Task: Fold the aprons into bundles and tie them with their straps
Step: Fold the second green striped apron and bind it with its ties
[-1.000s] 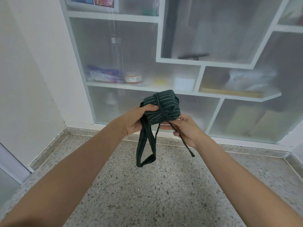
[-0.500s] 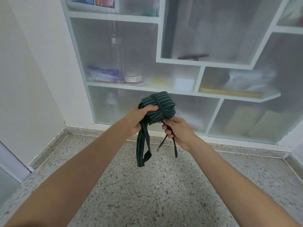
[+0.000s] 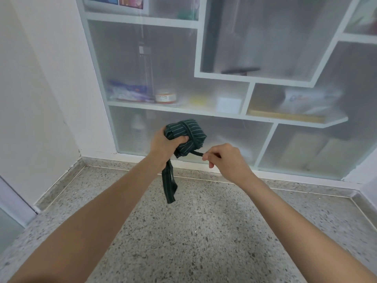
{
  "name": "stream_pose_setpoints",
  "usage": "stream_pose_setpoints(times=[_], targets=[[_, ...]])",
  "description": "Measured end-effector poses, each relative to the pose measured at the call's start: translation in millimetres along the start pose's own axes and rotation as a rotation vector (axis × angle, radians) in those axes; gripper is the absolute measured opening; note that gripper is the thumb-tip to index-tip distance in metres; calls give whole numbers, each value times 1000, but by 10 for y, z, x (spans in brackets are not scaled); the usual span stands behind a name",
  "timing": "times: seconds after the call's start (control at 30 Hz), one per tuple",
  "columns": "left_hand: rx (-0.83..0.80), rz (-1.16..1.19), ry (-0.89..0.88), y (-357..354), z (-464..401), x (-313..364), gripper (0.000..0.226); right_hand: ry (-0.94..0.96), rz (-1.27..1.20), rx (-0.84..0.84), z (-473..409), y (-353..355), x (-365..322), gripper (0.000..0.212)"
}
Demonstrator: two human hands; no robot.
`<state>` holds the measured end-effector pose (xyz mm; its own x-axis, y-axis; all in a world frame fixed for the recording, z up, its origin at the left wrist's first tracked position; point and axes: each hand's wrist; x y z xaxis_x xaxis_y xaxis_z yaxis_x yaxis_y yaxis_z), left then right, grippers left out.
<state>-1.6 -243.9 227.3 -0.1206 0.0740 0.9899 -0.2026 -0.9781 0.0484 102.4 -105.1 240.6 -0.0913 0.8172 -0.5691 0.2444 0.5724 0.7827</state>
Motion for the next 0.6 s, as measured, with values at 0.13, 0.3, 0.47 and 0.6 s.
stream_pose_setpoints(times=[0.13,0.3,0.47,0.6], targets=[[13,-157,-96,-8,87,-54,38,187,198,-77,13,125,-127,20],[-89,-264,-138,-52,144,-37,60,345,217,47,-134,261,-109,14],[-147,-221,-123,-70,203,54,46,216,12,312,-152,216,-44,10],[-100,-154,-74,-152,266,87,44,174,32,513,-166,71,-71,15]])
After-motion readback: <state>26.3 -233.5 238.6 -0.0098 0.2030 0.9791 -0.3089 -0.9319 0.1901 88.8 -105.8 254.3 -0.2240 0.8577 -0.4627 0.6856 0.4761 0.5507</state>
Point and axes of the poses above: each hand's wrist, its own z-axis away from the middle knuckle, its own y-axis out of the back of the hand, x = y × z, and after that the axes turned 9 degrees about y, right-handed
